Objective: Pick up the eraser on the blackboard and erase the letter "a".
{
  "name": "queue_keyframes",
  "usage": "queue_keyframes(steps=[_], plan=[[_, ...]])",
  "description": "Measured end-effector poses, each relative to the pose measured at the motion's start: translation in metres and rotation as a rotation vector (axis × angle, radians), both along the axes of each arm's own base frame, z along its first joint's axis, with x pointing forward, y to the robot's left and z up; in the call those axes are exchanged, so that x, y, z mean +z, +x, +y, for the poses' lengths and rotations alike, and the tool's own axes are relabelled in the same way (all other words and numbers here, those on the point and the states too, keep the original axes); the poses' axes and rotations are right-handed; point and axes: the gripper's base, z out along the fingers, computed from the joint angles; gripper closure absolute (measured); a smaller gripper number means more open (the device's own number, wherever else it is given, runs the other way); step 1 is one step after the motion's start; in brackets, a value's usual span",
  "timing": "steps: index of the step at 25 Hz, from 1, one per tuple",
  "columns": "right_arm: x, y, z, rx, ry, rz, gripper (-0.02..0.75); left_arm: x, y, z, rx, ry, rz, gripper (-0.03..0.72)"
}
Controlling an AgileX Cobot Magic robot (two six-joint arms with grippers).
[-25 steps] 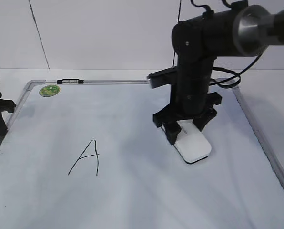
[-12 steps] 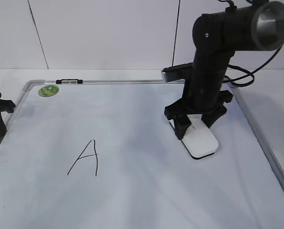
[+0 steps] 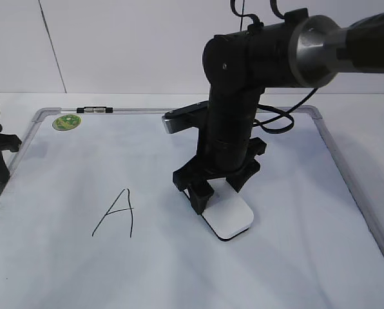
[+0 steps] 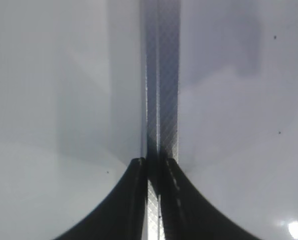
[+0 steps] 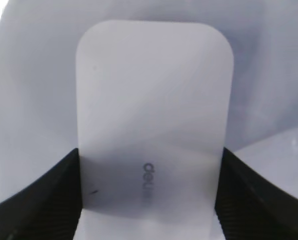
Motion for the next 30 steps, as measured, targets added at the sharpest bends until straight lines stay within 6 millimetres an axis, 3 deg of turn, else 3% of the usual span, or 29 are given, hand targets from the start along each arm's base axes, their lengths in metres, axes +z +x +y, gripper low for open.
queue_keyframes(steps=[4, 6, 11, 17, 22, 30], plan=[[0.004, 0.001, -0.004, -0.006, 0.004, -0.006, 0.15, 0.0, 0.0, 0.0, 0.0, 0.0, 0.0, 0.612], [0.016, 0.003, -0.01, -0.018, 0.007, -0.032, 0.15, 0.0, 0.0, 0.0, 0.0, 0.0, 0.0, 0.612], [0.05, 0.017, -0.052, -0.125, -0.014, -0.117, 0.15, 0.0, 0.0, 0.0, 0.0, 0.0, 0.0, 0.611], [0.046, 0.04, -0.112, -0.288, -0.047, -0.083, 0.15, 0.0, 0.0, 0.0, 0.0, 0.0, 0.0, 0.611], [0.031, 0.043, -0.153, -0.405, -0.074, -0.03, 0.15, 0.0, 0.0, 0.0, 0.0, 0.0, 0.0, 0.611], [0.006, 0.036, -0.174, -0.498, -0.071, 0.007, 0.15, 0.0, 0.0, 0.0, -0.001, 0.001, 0.0, 0.611]])
